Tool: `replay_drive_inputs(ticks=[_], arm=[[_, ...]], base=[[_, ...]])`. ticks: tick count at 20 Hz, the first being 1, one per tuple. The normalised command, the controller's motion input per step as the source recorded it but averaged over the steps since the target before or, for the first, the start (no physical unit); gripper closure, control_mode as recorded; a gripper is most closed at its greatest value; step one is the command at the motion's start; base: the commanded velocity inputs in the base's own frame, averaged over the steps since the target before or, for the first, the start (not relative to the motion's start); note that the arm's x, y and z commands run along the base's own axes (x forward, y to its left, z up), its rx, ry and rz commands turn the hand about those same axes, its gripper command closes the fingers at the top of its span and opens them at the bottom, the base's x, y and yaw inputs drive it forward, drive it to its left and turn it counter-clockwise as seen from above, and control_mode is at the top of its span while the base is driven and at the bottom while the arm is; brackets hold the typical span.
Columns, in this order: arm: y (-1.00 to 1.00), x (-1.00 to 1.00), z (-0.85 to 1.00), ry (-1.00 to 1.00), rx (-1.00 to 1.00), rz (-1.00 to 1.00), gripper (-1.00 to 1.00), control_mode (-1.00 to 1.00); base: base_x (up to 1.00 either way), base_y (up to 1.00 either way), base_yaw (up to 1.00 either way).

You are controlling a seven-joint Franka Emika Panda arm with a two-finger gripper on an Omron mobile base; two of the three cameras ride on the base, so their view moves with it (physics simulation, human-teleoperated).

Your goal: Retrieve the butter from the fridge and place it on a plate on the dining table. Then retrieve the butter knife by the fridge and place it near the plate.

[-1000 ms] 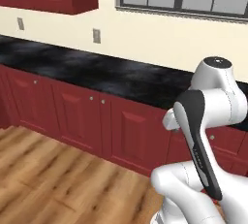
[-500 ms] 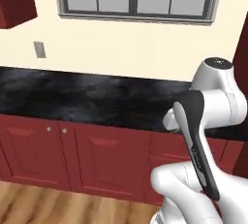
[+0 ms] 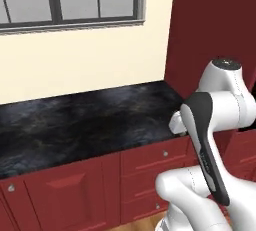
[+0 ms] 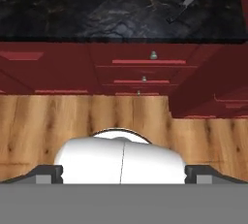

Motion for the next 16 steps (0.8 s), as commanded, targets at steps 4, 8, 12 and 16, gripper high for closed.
replay_drive_inputs(ticks=[4, 8, 12, 16], arm=[[0.0, 0.0, 0.0, 0.0, 0.0, 0.0, -1.0, 1.0], [0.0, 0.0, 0.0, 0.0, 0.0, 0.0, -1.0, 1.0], [0.0, 0.0, 0.0, 0.0, 0.0, 0.0, -1.0, 1.0], [0.0, 0.0, 0.0, 0.0, 0.0, 0.0, -1.0, 1.0]], base=[[0.0, 0.79, -0.64], [0.11, 0.27, -0.8], [0.19, 0.47, -0.62], [0.36, 0.65, -0.15]])
